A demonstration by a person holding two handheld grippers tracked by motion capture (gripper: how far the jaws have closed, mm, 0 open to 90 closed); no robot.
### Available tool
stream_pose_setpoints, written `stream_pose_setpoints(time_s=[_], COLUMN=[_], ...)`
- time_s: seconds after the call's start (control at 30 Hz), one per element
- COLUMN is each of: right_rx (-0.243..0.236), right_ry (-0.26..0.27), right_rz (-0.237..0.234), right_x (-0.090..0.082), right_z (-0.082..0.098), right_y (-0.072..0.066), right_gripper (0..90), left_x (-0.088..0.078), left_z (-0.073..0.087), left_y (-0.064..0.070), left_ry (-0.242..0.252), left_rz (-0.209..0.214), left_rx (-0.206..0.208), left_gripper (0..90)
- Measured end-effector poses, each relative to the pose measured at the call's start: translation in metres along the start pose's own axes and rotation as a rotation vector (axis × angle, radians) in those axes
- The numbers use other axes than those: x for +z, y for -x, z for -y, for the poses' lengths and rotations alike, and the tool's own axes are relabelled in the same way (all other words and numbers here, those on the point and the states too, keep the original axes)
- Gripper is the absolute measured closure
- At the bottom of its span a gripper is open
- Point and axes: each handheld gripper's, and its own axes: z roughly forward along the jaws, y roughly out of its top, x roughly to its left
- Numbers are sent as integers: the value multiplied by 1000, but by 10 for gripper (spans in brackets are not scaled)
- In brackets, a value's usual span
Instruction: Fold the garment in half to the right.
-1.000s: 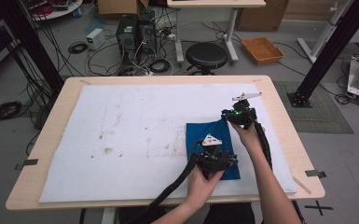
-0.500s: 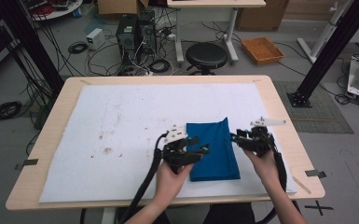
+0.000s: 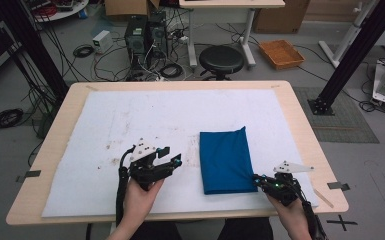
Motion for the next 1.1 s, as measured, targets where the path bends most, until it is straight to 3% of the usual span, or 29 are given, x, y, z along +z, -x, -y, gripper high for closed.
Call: stream_pose_setpoints(time_s=[0.17,0.27,0.33,0.43,0.53,0.63,0.73,0.8,0.87,0.97,1.1], right_rx=[16,36,46,44,64,115,99,119,136,125,115], right_ry=[-10,6,35,75,107,140,114,121,95,51,50], right_rz=[28,30,46,75,93,76,134,129,140,160,205], right_x=[-4,-5,-7,-1,14,34,58,68,81,95,96], right_z=[5,0,-12,-39,-68,-89,-104,-108,-110,-109,-107], right_y=[2,5,9,20,32,45,51,55,60,65,68], right_gripper=[877,774,728,727,724,720,694,694,710,867,880], left_x=[-6,-8,-10,-10,-11,-11,-12,-12,-13,-15,-18], left_z=[1,1,1,3,4,5,6,7,7,8,8], left_y=[-4,-5,-7,-11,-15,-20,-25,-30,-34,-40,-46], left_ry=[0,5,0,2,3,2,9,12,11,16,21], left_rz=[-7,-10,-11,-19,-29,-41,-48,-52,-60,-67,-78], left_rx=[-1,5,10,2,3,1,0,-4,3,-2,-9], left_gripper=[477,477,477,477,477,464,459,439,437,429,428])
